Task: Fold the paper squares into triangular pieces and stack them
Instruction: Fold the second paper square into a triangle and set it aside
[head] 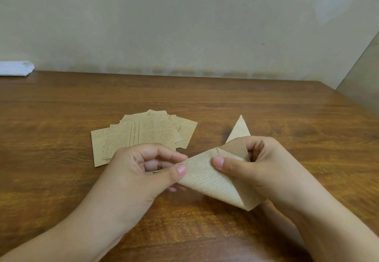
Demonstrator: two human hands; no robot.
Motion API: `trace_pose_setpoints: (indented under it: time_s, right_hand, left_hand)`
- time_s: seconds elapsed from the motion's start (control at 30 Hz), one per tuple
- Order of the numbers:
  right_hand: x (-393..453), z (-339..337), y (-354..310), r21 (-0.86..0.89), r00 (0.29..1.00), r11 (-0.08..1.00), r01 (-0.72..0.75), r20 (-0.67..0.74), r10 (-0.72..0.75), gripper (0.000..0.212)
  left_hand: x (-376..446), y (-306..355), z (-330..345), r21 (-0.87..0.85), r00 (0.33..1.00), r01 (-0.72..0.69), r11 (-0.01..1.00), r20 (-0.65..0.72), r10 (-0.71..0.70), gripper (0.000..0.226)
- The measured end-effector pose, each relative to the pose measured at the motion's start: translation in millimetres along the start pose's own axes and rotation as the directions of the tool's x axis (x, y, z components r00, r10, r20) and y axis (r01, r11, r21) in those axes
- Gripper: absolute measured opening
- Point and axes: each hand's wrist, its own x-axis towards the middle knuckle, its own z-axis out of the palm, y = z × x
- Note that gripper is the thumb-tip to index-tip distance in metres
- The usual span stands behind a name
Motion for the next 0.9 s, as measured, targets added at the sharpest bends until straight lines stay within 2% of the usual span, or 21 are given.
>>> trace_pose_setpoints:
  time_s: [0.37, 0.53, 0.77, 0.9]
  right_hand:
    - [-0.1, -0.5, 1.2, 0.02, 1.0, 1.0, -0.019, 0.019, 0.019, 0.02]
    - [-0.2, 1.9, 0.5, -0.037, 1.0, 0.999, -0.014, 0.007, 0.014, 0.026]
    - [0.3, 0.7, -1.9, -0.037, 0.997, 0.999, -0.017, -0.077, 0.015, 0.023]
    - [0.4, 4.1, -1.4, -0.094, 0.991, 0.995, 0.015, -0.133, -0.028, 0.026]
  left_hand:
    - [-0.9, 1.7, 0.3, -0.002, 1.0, -0.013, 1.0, 0.016, 0.013, 0.019]
    - [-2.1, 2.5, 0.8, -0.009, 1.0, -0.005, 1.0, 0.029, 0.006, 0.02]
    - [2.5, 2.6, -7.2, -0.044, 0.995, 0.016, 0.999, -0.093, -0.02, 0.015]
    - [2.1, 4.8, -6.5, -0.061, 0.994, 0.026, 0.998, -0.1, -0.032, 0.018]
